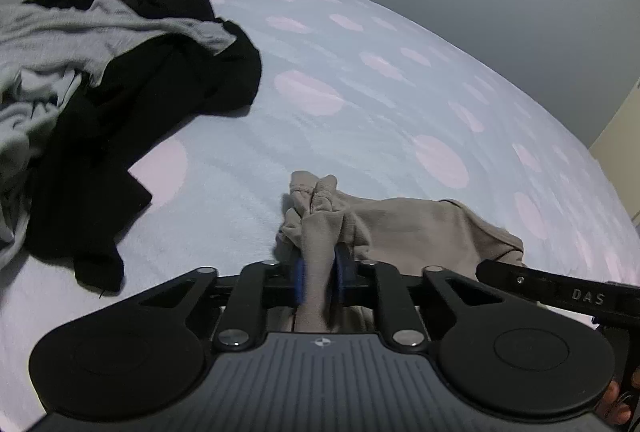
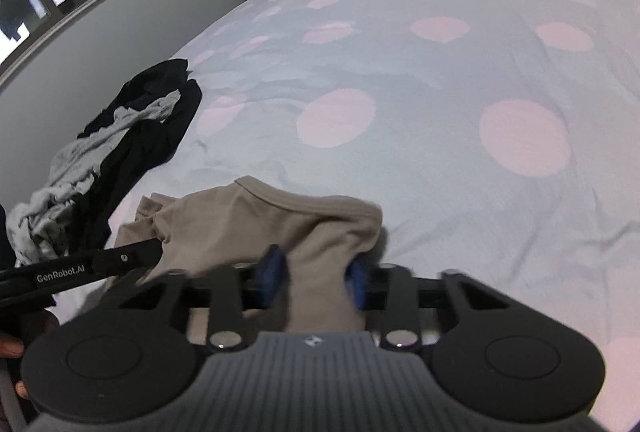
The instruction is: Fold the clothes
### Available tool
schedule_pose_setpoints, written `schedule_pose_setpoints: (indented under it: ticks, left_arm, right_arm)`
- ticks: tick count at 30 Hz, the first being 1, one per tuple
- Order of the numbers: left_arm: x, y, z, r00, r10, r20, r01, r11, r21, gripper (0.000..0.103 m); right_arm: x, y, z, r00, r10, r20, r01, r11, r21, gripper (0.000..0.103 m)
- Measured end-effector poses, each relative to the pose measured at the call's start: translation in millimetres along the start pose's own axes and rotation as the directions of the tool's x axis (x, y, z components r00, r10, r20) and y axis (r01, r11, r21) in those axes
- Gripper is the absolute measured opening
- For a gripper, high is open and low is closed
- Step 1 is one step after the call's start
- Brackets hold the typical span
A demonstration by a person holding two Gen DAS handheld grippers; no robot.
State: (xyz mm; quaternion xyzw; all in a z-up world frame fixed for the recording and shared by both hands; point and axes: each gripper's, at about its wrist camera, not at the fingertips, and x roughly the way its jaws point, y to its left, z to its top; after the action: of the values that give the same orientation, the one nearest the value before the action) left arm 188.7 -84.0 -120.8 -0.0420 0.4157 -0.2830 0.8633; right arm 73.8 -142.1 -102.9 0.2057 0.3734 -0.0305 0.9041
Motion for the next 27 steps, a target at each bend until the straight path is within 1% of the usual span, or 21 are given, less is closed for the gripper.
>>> schedule_pose_setpoints:
  ticks: [3, 6, 10, 14, 17, 21, 27]
  left_arm:
    - [-3, -10, 1, 1.0, 0.028, 0.012, -0.028, 0.999, 0.04, 0.008]
    - [-15, -18, 5, 0.999, 0.032, 0.042, -0.034, 0.998, 0.052, 0.008]
    - [-45, -31, 11, 0.993, 0.028, 0.112, -0.035, 0.997, 0.065, 0.008]
    - [-80, -44, 14, 0.982, 0.02, 0.188, -0.032, 0.997, 0.063, 0.008]
    - [-109, -57, 16, 0.968, 0.001, 0.252, -0.022, 0.997, 0.079, 0.008]
    - [-141, -78, 19, 0.946, -0.018, 0.323, -0.02, 0.993, 0.114, 0.008]
    - [-182, -114, 21, 0.914, -0.071, 0.4, 0.006, 0.987, 0.16, 0.008]
  right_arm:
    - [0, 5, 1, 1.0, -0.008, 0.008, 0.008, 1.0, -0.027, 0.01]
    - [-11, 12, 3, 0.999, -0.019, 0.039, 0.021, 0.998, -0.061, 0.009]
    - [-36, 22, 9, 0.995, -0.018, 0.098, 0.027, 0.995, -0.095, 0.009]
    - [-70, 33, 12, 0.985, -0.012, 0.175, 0.035, 0.991, -0.13, 0.008]
    - [-101, 41, 10, 0.969, -0.012, 0.247, 0.053, 0.986, -0.16, 0.008]
    - [-140, 47, 7, 0.942, -0.012, 0.334, 0.071, 0.984, -0.165, 0.008]
    - [-200, 46, 6, 0.893, -0.017, 0.449, 0.097, 0.983, -0.156, 0.008]
